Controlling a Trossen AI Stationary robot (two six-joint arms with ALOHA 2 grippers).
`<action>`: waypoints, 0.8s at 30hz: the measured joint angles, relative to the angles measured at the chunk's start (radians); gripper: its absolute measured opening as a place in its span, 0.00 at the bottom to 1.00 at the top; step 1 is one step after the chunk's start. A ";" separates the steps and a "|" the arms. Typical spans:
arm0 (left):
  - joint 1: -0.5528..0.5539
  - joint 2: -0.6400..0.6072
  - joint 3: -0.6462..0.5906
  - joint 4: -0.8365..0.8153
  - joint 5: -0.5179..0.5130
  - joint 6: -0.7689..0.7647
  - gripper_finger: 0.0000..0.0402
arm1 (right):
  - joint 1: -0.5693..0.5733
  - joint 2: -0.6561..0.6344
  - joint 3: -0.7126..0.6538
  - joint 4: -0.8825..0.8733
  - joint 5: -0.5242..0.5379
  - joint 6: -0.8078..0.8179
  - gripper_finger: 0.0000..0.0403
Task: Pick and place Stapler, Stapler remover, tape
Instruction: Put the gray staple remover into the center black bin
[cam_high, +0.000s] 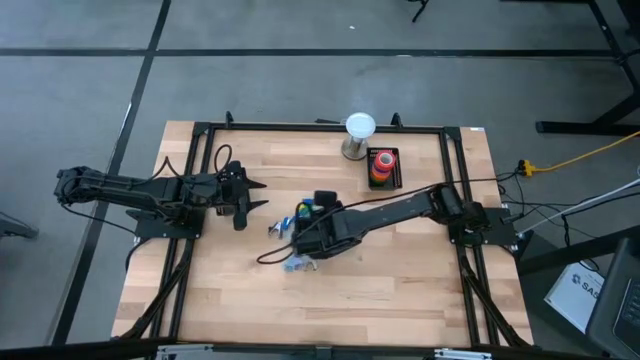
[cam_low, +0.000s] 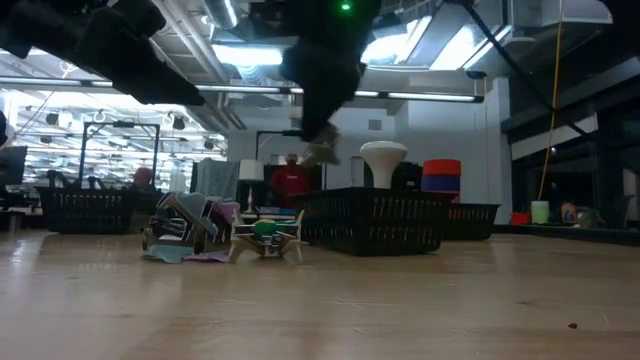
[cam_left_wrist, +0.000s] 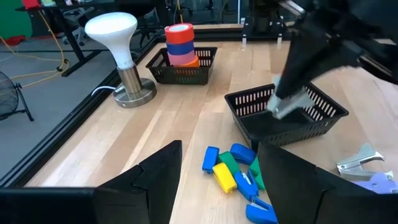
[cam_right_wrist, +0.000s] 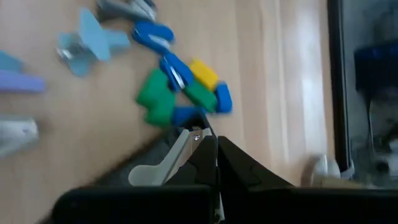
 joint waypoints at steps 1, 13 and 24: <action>0.000 0.000 0.000 -0.001 0.000 0.000 0.52 | 0.000 -0.014 -0.023 0.002 0.010 0.019 0.01; 0.000 0.000 0.000 0.000 0.000 0.000 0.52 | -0.001 -0.044 -0.254 0.209 -0.005 0.039 0.02; 0.000 0.000 0.000 -0.001 0.000 0.000 0.52 | -0.001 -0.044 -0.296 0.252 -0.016 0.025 0.07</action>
